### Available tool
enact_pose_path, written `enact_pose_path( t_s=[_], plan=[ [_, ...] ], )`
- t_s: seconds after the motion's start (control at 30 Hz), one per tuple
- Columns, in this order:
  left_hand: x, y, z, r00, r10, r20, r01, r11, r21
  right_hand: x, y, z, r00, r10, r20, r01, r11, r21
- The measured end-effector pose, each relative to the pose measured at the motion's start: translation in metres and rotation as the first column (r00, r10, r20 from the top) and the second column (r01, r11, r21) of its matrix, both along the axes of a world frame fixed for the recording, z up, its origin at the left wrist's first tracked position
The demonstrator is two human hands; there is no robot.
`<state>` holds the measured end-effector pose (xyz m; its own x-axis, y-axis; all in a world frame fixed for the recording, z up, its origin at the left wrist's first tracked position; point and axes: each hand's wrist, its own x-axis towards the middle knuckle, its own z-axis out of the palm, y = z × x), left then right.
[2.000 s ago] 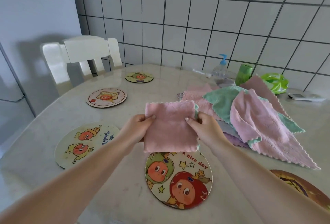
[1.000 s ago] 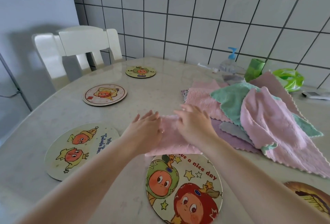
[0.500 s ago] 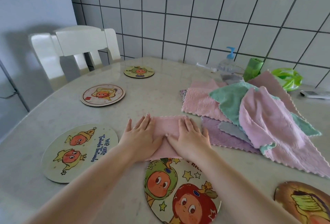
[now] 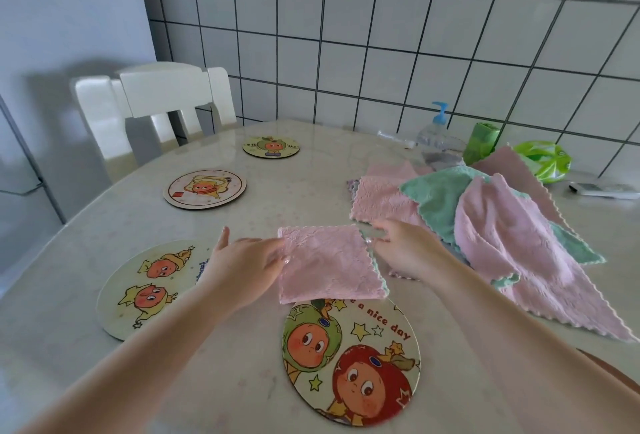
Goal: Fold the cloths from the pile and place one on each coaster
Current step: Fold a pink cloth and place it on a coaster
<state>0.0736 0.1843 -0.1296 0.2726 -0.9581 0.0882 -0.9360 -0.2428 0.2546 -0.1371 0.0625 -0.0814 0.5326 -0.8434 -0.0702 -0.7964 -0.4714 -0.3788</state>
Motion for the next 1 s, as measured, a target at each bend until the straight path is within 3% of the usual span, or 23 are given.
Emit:
enact_pose_path(
  t_s=[0.13, 0.27, 0.4, 0.5, 0.7, 1.0],
  plan=[
    [-0.010, 0.001, 0.002, 0.971, -0.011, -0.240, 0.002, 0.999, -0.036, 0.005, 0.002, -0.012, 0.991, -0.064, 0.113, 0.041, 0.980, 0.194],
    [-0.017, -0.005, 0.004, 0.870, 0.013, -0.492, -0.067, 0.994, -0.091, 0.009, 0.008, -0.017, 0.950, -0.105, 0.292, 0.023, 0.962, 0.273],
    [-0.013, -0.019, 0.008, 0.785, 0.011, -0.620, -0.147, 0.975, -0.169, 0.015, -0.003, -0.025, 0.815, -0.260, 0.517, 0.037, 0.915, 0.401],
    [0.004, -0.041, 0.011, 0.673, -0.002, -0.740, -0.216, 0.956, -0.200, 0.024, -0.024, -0.027, 0.695, -0.350, 0.628, 0.010, 0.878, 0.479],
    [0.063, -0.115, 0.029, 0.577, -0.009, -0.817, -0.248, 0.951, -0.186, 0.077, -0.087, -0.026, 0.536, -0.464, 0.705, -0.045, 0.819, 0.572],
    [0.143, -0.199, 0.059, 0.549, 0.130, -0.826, -0.291, 0.956, -0.043, 0.162, -0.156, -0.006, 0.575, -0.552, 0.603, -0.084, 0.694, 0.715]
  ],
)
